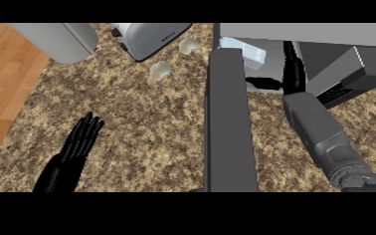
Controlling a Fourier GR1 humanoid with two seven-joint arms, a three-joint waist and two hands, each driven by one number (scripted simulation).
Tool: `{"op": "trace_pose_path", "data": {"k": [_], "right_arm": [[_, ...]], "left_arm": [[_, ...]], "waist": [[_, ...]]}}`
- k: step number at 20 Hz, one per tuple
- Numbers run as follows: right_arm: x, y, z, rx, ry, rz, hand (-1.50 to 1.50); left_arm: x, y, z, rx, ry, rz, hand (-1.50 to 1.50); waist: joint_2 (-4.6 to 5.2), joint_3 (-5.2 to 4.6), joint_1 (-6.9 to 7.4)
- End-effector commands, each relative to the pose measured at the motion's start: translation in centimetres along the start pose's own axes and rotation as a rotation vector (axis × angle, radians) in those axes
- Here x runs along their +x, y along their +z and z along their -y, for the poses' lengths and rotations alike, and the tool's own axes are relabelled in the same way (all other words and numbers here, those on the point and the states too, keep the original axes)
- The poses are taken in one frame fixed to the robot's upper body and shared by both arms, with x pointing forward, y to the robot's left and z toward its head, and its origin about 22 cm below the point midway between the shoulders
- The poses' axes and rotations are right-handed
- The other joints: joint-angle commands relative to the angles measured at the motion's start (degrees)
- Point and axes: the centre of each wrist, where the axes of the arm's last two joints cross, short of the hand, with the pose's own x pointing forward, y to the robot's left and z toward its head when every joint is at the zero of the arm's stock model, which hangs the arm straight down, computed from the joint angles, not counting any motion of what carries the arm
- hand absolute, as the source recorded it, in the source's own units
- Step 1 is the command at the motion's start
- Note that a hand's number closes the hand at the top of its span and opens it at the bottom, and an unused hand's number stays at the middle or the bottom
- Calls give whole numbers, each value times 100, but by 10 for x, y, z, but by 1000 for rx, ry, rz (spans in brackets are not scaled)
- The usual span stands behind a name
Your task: Pick up the milk, place it into the microwave and close the microwave
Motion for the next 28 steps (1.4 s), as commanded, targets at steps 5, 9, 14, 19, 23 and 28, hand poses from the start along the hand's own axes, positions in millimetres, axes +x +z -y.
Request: {"op": "trace_pose_path", "data": {"k": [5, 9, 14, 19, 23, 28], "right_arm": [[-33, 43, -4, 0, -143, -50, -150], [-43, 55, -2, 28, -197, -47, -150], [-52, 76, -7, 94, -358, -46, -150], [-87, 135, 2, 124, -409, -77, -150], [-82, 149, -13, 127, -505, -71, -150], [-93, 176, -6, 126, -660, -43, -150]], "left_arm": [[3, -1, 18, -13, 9, 15, -150], [-7, -9, 24, -25, 8, -13, -150], [5, -23, 18, -14, 3, -11, -150], [8, -5, 27, -37, 3, -9, -150], [-5, -22, 34, -37, 10, 3, -150], [4, -26, 58, -141, 92, -46, -150]], "waist": [[-80, -7, -151], [-117, -15, -252], [-171, -21, -360], [-201, -26, -404], [-206, -29, -450], [-241, -32, -554]]}}
